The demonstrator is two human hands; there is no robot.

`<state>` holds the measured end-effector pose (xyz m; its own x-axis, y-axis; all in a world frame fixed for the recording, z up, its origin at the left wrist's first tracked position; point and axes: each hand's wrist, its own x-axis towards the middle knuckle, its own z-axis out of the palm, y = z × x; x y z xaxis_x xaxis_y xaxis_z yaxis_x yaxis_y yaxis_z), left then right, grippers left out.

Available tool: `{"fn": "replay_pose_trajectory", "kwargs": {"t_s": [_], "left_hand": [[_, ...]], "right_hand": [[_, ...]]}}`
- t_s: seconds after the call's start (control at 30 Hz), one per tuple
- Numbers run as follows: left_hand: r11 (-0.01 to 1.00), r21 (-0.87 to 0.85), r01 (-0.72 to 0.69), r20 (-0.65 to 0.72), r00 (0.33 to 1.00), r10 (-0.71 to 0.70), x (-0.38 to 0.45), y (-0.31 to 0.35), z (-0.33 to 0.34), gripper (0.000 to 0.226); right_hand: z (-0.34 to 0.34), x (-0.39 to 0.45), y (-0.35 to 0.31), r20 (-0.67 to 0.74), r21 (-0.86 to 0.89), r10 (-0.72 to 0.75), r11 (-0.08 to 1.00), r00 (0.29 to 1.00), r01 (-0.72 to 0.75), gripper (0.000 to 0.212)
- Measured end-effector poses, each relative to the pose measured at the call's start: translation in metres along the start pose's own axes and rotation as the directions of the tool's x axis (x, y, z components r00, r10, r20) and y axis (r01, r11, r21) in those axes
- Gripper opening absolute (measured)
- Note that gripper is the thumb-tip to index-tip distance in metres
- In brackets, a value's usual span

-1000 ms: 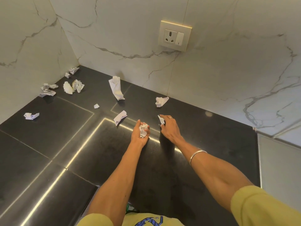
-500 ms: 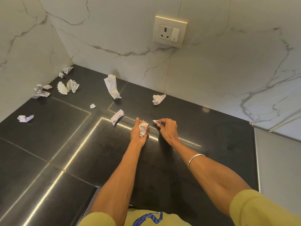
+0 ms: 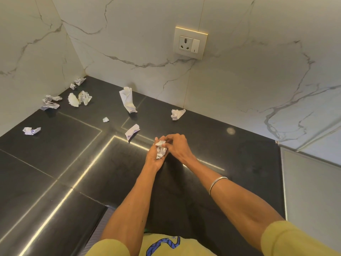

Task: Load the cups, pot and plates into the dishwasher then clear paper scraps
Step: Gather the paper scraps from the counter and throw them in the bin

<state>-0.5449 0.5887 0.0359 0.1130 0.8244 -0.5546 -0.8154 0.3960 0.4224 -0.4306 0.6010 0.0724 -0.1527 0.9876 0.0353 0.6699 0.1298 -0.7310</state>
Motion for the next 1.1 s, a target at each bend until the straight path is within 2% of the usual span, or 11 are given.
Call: {"fn": "replay_pose_trajectory", "kwargs": {"t_s": [0.2,0.3,0.43,0.53,0.63,0.73,0.87,1.0,1.1], "left_hand": [[0.996,0.075,-0.045,-0.007,0.999,0.046,-0.012,-0.006,-0.004,0.042],[0.993,0.098,-0.062,0.010,0.998,0.061,-0.013,-0.006,-0.006,0.037],[0.993,0.098,-0.073,0.067,0.996,0.066,-0.011,-0.006,-0.002,0.033],[0.994,0.075,-0.079,0.050,0.996,0.076,-0.006,-0.004,0.000,0.029],[0.995,0.060,-0.076,0.006,0.997,0.076,0.004,-0.002,-0.003,0.029],[0.995,0.076,-0.063,-0.017,0.998,0.065,0.015,0.002,-0.004,0.020],[0.997,0.046,-0.058,-0.048,0.997,0.060,0.026,0.012,0.002,0.015],[0.998,-0.001,-0.062,-0.048,0.997,0.062,0.038,0.021,0.006,0.015],[0.998,-0.015,-0.056,-0.043,0.998,0.056,0.045,0.028,0.011,0.016]], "right_hand": [[0.005,-0.011,-0.001,-0.024,-0.156,-0.020,0.988,1.000,0.016,0.018],[0.005,-0.012,-0.004,-0.054,-0.194,-0.005,0.981,0.999,-0.006,0.015],[0.005,-0.007,-0.002,-0.086,-0.147,0.006,0.989,0.996,-0.018,0.016],[0.005,-0.004,-0.003,-0.070,-0.083,-0.015,0.997,0.997,0.009,0.018],[0.006,0.001,-0.002,-0.081,-0.008,-0.038,0.999,0.996,0.038,0.009],[0.005,0.011,0.004,-0.140,0.028,-0.010,1.000,0.990,0.014,0.020],[-0.004,0.029,0.014,-0.179,-0.009,0.013,1.000,0.984,-0.015,0.023],[-0.012,0.058,0.031,-0.134,-0.067,0.086,0.993,0.987,-0.096,0.027],[-0.017,0.076,0.037,-0.094,-0.116,0.148,0.981,0.984,-0.159,0.044]]}}
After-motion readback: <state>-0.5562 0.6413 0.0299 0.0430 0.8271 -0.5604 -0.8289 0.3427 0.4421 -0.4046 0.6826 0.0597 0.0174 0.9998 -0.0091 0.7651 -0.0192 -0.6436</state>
